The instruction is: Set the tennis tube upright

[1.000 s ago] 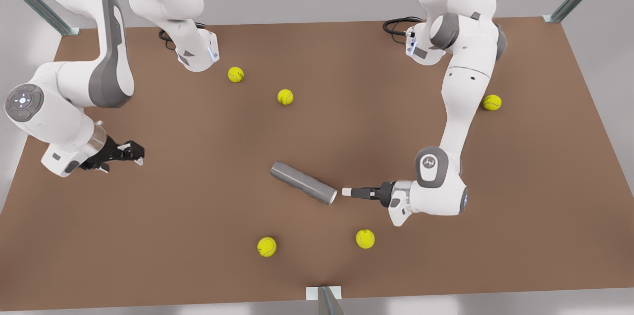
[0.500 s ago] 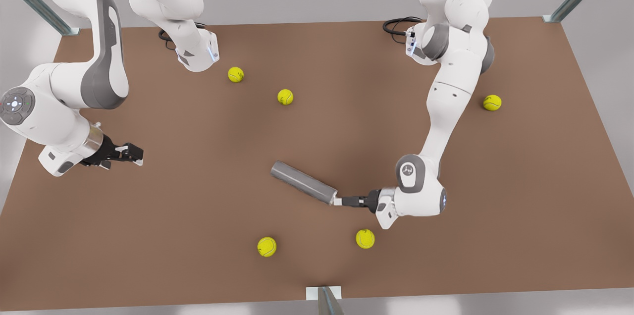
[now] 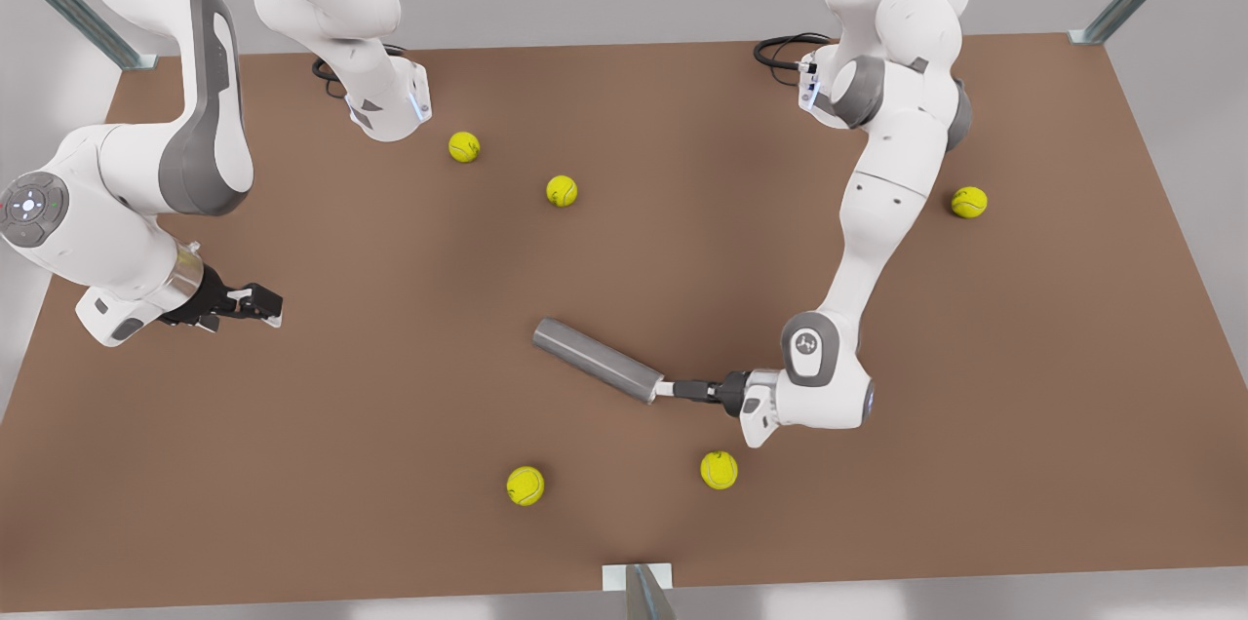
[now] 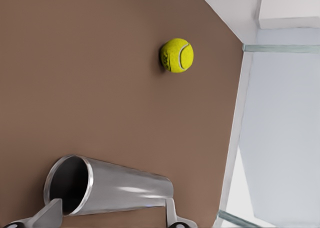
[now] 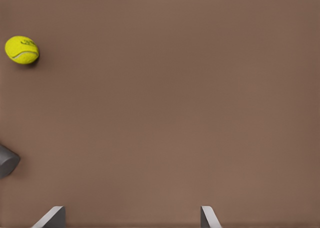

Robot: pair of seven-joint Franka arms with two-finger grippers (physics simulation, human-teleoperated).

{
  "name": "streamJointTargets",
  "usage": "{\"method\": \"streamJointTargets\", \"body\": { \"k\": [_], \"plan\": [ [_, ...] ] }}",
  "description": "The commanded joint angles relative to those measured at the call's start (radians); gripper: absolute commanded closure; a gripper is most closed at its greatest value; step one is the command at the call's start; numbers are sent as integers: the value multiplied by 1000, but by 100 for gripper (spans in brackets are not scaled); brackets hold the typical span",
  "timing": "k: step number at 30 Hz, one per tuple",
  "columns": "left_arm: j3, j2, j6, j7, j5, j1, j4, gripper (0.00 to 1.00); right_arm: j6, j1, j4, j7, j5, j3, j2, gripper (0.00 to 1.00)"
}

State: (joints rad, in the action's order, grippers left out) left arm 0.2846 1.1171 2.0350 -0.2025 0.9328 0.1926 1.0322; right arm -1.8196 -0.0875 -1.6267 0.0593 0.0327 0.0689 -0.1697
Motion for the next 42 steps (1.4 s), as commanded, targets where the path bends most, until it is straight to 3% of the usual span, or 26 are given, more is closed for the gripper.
{"method": "streamJointTargets", "body": {
  "k": [1,20,42],
  "plan": [
    [1,1,-6,-77,6,5,0,0,0,0,1,-27,1,0,1,0],
    [31,67,51,-138,17,24,-12,0,0,2,1,-27,7,0,-1,0],
    [45,67,-22,-130,202,44,20,0,-4,2,1,-27,9,0,-1,0]
  ]
}}
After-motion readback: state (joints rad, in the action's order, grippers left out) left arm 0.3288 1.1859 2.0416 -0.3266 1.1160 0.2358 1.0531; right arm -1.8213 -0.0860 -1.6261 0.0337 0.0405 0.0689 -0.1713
